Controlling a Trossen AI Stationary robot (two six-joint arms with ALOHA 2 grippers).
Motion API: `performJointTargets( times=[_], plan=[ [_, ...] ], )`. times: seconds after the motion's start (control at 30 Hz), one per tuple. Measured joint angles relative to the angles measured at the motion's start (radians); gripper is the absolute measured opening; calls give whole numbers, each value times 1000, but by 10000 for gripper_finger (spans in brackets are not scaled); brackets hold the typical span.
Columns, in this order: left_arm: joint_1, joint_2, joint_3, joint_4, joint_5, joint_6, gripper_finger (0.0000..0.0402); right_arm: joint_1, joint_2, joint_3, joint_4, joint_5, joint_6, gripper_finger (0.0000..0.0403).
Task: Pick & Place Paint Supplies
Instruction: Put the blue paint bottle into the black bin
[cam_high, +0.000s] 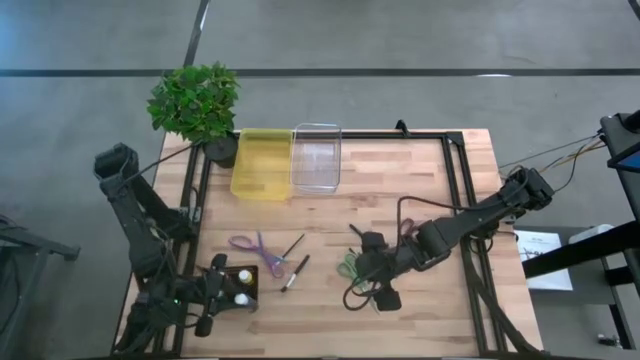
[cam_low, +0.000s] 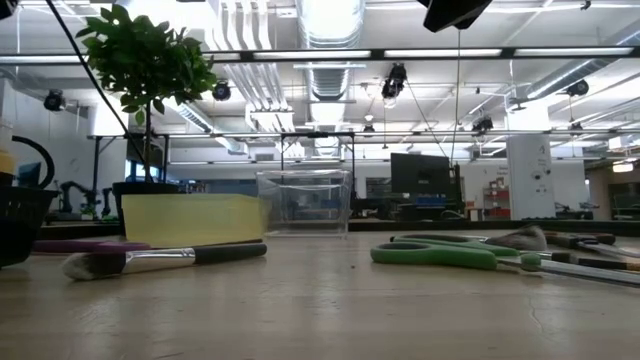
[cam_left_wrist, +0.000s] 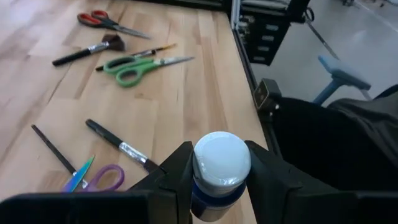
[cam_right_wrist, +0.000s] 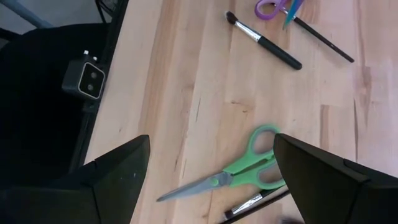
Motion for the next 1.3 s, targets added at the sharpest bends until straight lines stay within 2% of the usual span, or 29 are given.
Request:
performJointTargets(
  times=[0.23, 0.77, 1.3],
  plan=[
    [-6, 14, -1, -106, 17, -49, 115, 17, 0, 0, 0, 13, 8, 341],
    [-13, 13, -74, -45, 35, -97, 115, 31, 0, -2, 0, 38, 19, 341],
    [-19, 13, -67, -96, 6, -66, 115, 30, 0, -2, 4, 38, 26, 341]
  ],
)
